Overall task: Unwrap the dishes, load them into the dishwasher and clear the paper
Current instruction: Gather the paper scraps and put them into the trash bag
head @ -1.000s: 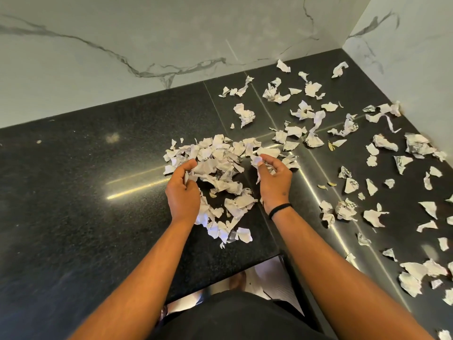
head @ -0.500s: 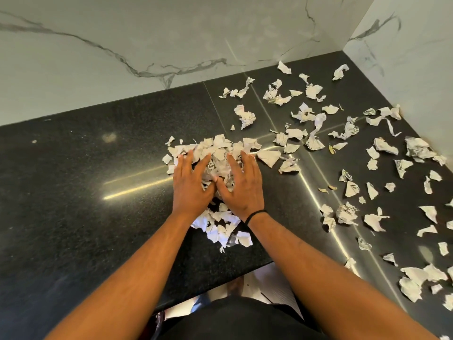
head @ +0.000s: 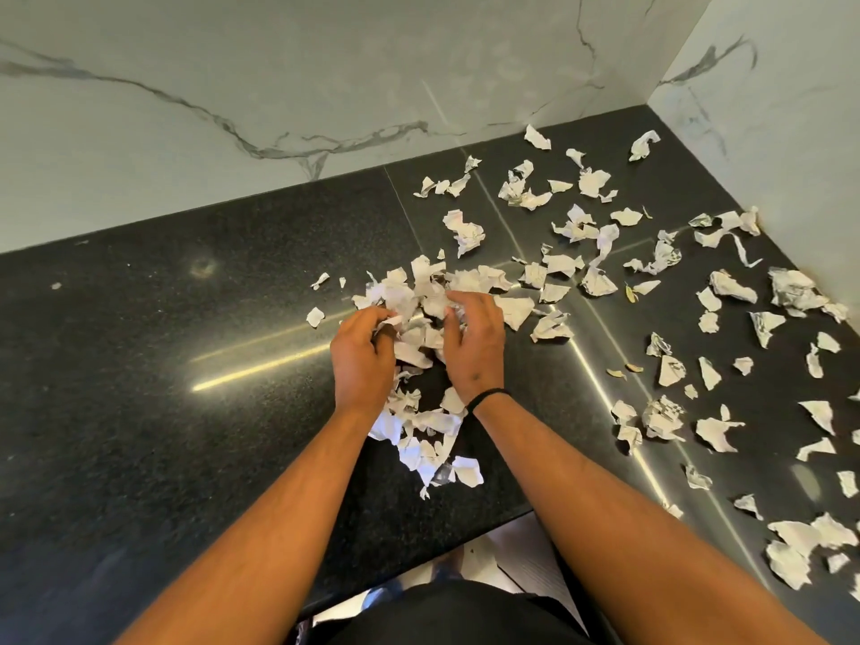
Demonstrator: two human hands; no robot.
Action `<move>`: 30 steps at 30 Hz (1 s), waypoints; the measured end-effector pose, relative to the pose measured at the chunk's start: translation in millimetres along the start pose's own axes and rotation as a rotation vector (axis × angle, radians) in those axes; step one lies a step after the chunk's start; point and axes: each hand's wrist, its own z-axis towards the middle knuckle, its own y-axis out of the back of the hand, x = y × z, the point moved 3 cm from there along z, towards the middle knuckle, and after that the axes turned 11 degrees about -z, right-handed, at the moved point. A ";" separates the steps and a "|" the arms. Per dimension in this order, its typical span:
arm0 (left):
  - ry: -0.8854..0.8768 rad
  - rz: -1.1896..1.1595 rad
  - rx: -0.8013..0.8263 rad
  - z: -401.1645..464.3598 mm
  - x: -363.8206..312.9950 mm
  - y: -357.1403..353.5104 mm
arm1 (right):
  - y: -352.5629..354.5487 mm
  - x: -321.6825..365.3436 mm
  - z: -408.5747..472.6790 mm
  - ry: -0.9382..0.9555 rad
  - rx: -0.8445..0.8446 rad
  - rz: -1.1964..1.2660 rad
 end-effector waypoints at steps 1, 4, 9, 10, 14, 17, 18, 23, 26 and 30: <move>0.033 -0.054 -0.035 3.0 -4.3 1.2 | 5.0 1.2 4.7 -0.100 -0.040 0.089; 0.141 -0.233 -0.128 13.8 -22.1 4.2 | 18.2 6.3 17.0 -0.427 -0.095 0.370; 0.374 -0.749 -0.227 21.6 -50.7 -4.1 | 17.7 10.0 24.6 -0.876 -0.084 0.877; 0.442 -0.869 -0.240 21.9 -54.5 -7.3 | 18.3 13.3 24.8 -0.927 -0.074 0.999; 0.754 -1.145 -0.259 18.4 -63.2 -24.5 | 23.8 32.5 22.6 -1.006 0.010 1.339; 0.803 -1.236 -0.221 15.0 -74.5 -32.3 | 30.1 45.3 18.5 -0.991 0.045 1.398; 0.807 -1.262 -0.217 14.8 -76.4 -34.8 | 32.1 48.0 18.1 -0.997 0.037 1.394; 0.763 -1.388 -0.157 9.0 -96.4 -32.4 | 47.1 68.2 11.8 -0.893 0.121 1.524; 0.734 -1.399 -0.185 10.1 -107.1 -27.7 | 56.9 77.9 14.9 -0.809 0.121 1.525; 0.715 -1.374 -0.199 12.3 -120.7 -17.9 | 59.6 83.2 18.5 -0.769 0.059 1.477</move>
